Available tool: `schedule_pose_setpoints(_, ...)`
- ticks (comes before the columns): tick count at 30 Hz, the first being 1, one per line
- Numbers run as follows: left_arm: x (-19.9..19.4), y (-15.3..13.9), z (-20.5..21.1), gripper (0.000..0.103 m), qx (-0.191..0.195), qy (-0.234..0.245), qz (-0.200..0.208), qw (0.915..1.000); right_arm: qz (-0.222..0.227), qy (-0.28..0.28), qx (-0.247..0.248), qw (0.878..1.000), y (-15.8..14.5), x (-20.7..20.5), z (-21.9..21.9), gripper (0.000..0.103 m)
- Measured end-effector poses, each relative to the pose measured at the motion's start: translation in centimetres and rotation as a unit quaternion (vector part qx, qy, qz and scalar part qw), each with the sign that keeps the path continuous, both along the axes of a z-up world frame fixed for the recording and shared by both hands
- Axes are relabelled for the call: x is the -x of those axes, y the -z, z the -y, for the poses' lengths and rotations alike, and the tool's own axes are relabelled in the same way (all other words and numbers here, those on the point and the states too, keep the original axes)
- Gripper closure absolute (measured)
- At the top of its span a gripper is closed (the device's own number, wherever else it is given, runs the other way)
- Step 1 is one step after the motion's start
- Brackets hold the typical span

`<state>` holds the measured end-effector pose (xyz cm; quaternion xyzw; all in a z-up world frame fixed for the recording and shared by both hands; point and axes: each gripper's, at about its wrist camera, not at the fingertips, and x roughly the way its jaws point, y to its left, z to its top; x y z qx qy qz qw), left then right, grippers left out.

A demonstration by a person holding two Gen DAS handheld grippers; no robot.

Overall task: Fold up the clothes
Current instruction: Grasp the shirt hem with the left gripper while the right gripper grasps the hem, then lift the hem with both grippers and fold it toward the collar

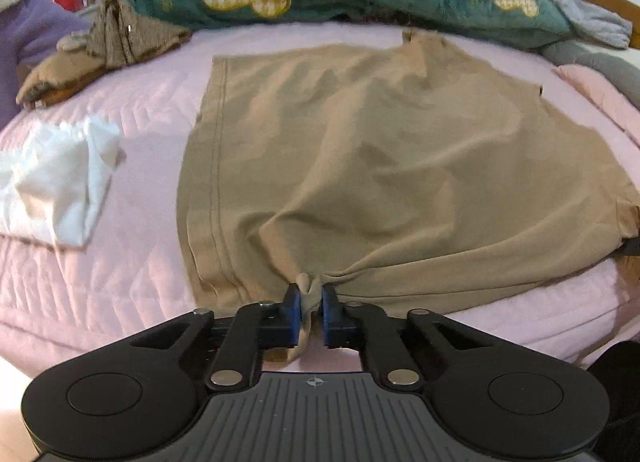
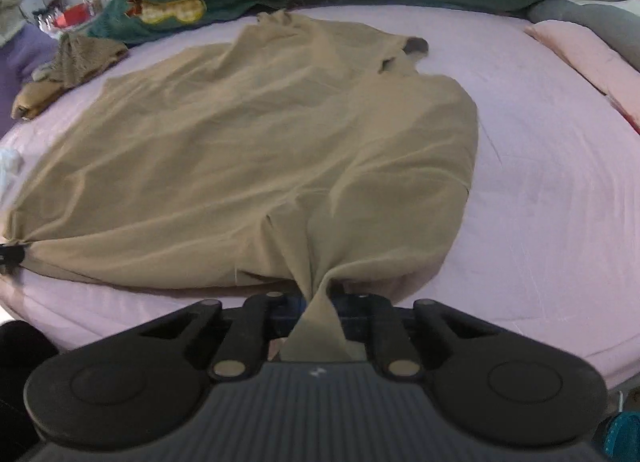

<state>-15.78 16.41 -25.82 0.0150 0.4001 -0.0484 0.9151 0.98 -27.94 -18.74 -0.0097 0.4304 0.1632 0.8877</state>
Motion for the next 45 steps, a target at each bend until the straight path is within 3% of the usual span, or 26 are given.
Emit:
schedule_pose_setpoints(9, -1.8, -6.6, -1.2, 0.094, 0.006, 0.009, 0.06, 0.9981, 0.054, -0.024, -0.005, 0.998, -7.5, -1.7, -0.9, 0.092)
schedule_pose_setpoints(19, -11.9, -10.6, -1.5, 0.094, -0.015, 0.005, 0.09, 0.9958, 0.09, -0.045, 0.011, 0.995, -10.6, -10.1, -3.6, 0.092)
schedule_pose_setpoints(26, -21.6, -9.5, -0.8, 0.094, -0.029, 0.003, 0.078, 0.9965, 0.082, -0.049, 0.023, 0.995, -9.1, -18.4, -5.3, 0.092)
schedule_pose_setpoints(35, -30.1, -4.0, 0.2, 0.093, -0.04, -0.001, 0.034, 0.9986, 0.035, -0.052, 0.035, 0.997, -3.2, -25.3, -6.9, 0.092)
schedule_pose_setpoints(37, -30.8, -2.8, 0.2, 0.082, -0.048, -0.008, 0.023, 0.9985, 0.025, -0.051, 0.039, 0.998, -1.9, -26.4, -7.2, 0.091)
schedule_pose_setpoints(38, -31.2, -2.2, 0.2, 0.082, -0.053, -0.012, 0.017, 0.9984, 0.02, -0.05, 0.04, 0.998, -1.3, -27.0, -7.3, 0.089)
schedule_pose_setpoints(40, -31.9, -1.3, 0.1, 0.067, -0.06, -0.02, 0.009, 0.9979, 0.008, -0.044, 0.038, 0.998, -0.4, -27.7, -7.3, 0.084)
schedule_pose_setpoints(43, -31.7, -2.2, -1.0, 0.046, -0.067, -0.04, 0.017, 0.9968, -0.001, -0.037, 0.036, 0.999, 0.0, -28.2, -7.2, 0.076)
schedule_pose_setpoints(45, -31.5, -2.8, -1.8, 0.041, -0.072, -0.054, 0.023, 0.9957, -0.002, -0.035, 0.029, 0.999, -0.4, -28.0, -6.8, 0.073)
